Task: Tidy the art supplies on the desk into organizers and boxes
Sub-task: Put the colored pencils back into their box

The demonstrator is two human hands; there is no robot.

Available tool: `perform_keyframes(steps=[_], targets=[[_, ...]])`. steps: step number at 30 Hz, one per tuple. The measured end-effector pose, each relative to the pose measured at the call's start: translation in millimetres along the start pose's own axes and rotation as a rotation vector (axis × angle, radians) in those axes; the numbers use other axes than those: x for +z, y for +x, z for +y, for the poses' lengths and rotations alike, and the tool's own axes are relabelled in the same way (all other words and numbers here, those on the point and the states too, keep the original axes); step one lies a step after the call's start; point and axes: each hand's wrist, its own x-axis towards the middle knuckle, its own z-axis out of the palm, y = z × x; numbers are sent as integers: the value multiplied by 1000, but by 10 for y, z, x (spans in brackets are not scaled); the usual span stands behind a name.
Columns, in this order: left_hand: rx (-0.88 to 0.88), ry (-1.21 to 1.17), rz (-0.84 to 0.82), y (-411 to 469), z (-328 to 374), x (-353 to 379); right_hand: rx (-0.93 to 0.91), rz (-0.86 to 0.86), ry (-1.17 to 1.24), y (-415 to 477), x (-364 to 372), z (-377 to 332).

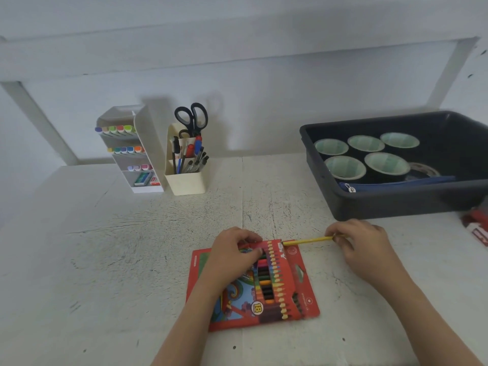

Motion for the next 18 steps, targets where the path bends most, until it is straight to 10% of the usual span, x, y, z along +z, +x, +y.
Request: perform_keyframes(steps=[18], targets=[[-7, -29, -10, -2, -3, 7, -95, -211, 14, 185, -41, 58]])
